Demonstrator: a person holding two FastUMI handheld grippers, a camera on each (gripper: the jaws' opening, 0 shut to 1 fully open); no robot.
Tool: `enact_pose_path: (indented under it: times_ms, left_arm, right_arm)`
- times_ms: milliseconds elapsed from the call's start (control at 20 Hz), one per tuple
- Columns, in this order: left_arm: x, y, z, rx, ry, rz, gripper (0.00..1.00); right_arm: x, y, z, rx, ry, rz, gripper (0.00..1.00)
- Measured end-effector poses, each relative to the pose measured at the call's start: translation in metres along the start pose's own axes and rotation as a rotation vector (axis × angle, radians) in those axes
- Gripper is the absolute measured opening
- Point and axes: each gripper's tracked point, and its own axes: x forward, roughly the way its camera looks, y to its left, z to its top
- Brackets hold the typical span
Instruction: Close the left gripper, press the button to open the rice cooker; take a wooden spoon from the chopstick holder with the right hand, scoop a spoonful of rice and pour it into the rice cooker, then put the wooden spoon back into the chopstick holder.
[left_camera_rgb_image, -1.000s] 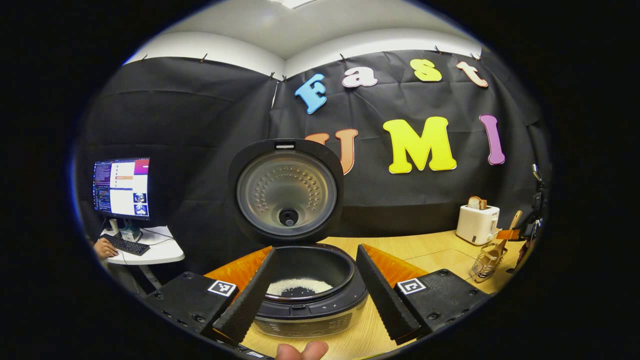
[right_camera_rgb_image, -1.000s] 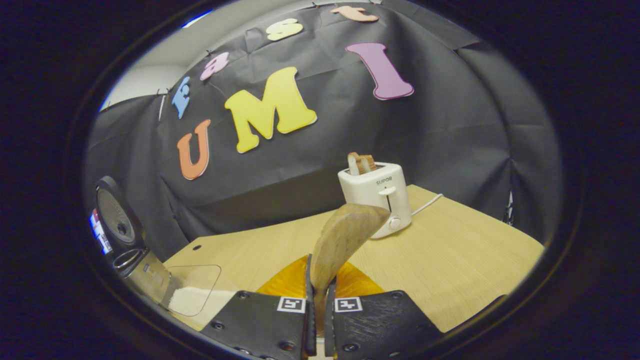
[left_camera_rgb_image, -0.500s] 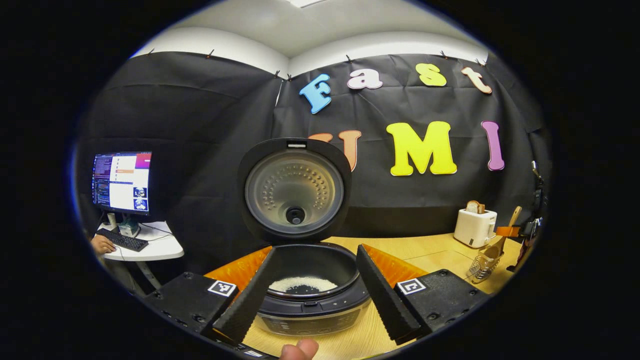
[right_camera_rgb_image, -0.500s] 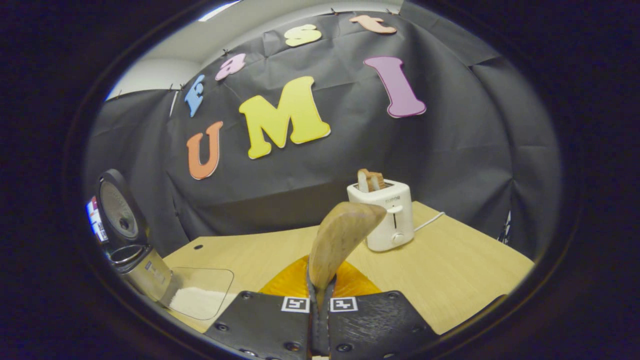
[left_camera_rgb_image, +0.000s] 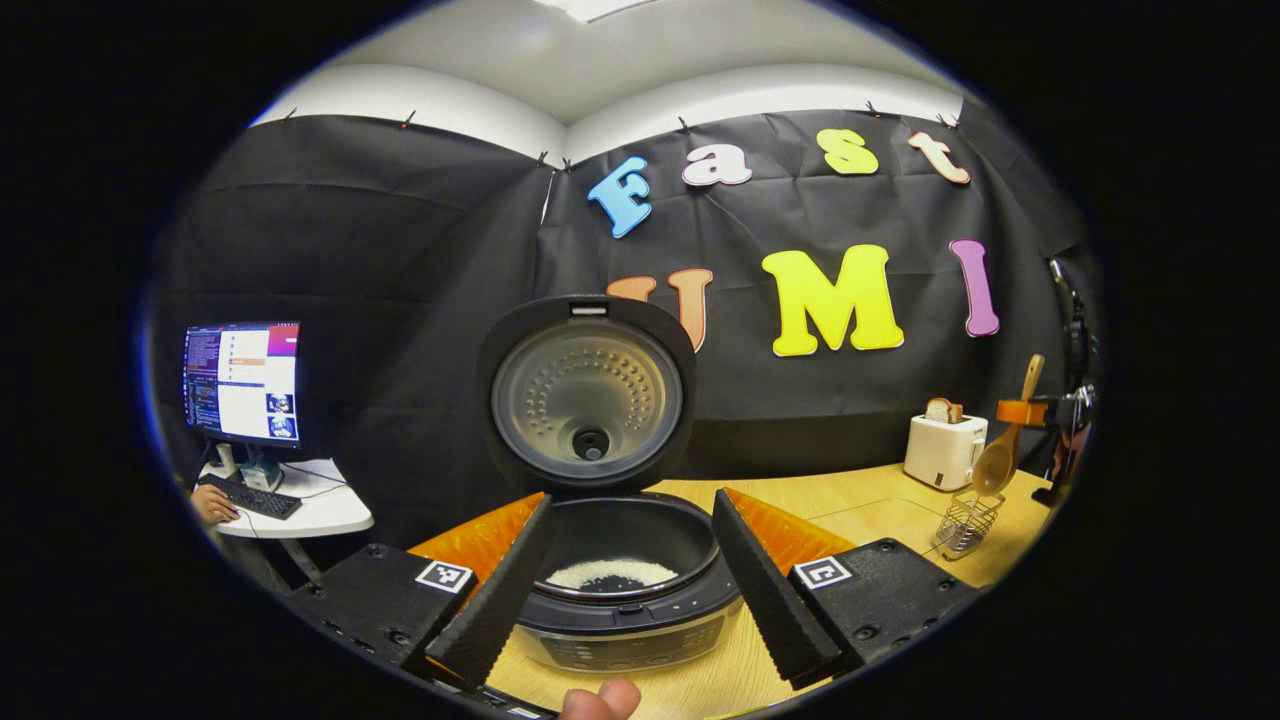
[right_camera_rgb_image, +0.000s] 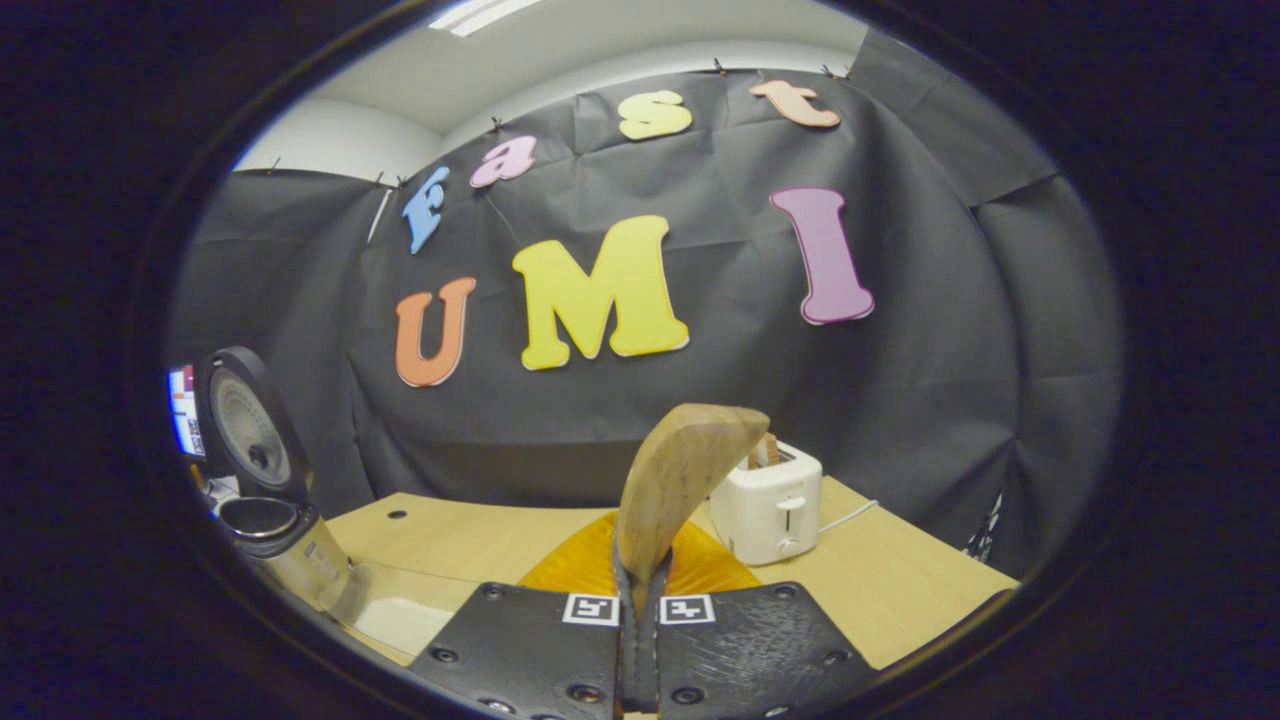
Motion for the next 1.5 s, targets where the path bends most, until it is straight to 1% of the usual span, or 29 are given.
enact_pose_path:
  times_ms: [100,200,300,450,600,750,850,1000,1050,1200,1300,1400,1500]
  left_arm:
    - [-0.001,0.002,0.001,0.007,-0.005,0.001,1.00]
    - [-0.003,0.006,0.004,0.007,-0.010,0.005,1.00]
    - [-0.005,0.007,0.007,0.002,-0.017,-0.001,1.00]
    - [-0.007,0.010,0.010,0.003,-0.026,-0.006,1.00]
    - [-0.008,0.014,0.010,0.010,-0.028,-0.010,1.00]
    - [-0.008,0.017,0.008,-0.006,-0.019,-0.013,1.00]
    - [-0.008,0.016,0.010,-0.014,-0.023,-0.018,1.00]
    - [-0.008,0.013,0.010,0.005,-0.023,-0.029,1.00]
    - [-0.007,0.014,0.007,0.010,-0.020,-0.029,1.00]
    - [-0.006,0.012,0.005,0.013,-0.014,-0.039,1.00]
    - [-0.006,0.014,0.004,0.009,-0.013,-0.035,1.00]
    - [-0.006,0.019,0.006,0.001,-0.020,-0.024,1.00]
    - [-0.007,0.024,0.007,-0.001,-0.019,-0.018,1.00]
  right_arm:
    - [-0.003,0.030,0.014,-0.004,-0.015,0.055,0.02]
    - [-0.003,0.061,0.021,-0.013,-0.015,0.108,0.00]
    - [-0.002,0.093,0.017,-0.043,0.000,0.154,0.00]
    - [0.002,0.142,-0.013,-0.098,0.055,0.222,0.00]
    - [0.004,0.176,-0.063,-0.192,0.152,0.257,0.00]
    - [0.008,0.185,-0.103,-0.315,0.219,0.238,0.00]
    - [0.009,0.180,-0.111,-0.387,0.212,0.202,0.00]
    - [0.010,0.166,-0.112,-0.469,0.191,0.126,0.00]
    - [0.010,0.165,-0.116,-0.488,0.193,0.118,0.00]
    - [0.010,0.165,-0.134,-0.488,0.231,0.094,0.00]
    - [0.009,0.171,-0.136,-0.459,0.235,0.092,0.00]
    - [0.006,0.185,-0.144,-0.376,0.263,0.125,0.00]
    - [0.004,0.196,-0.149,-0.249,0.301,0.149,0.00]
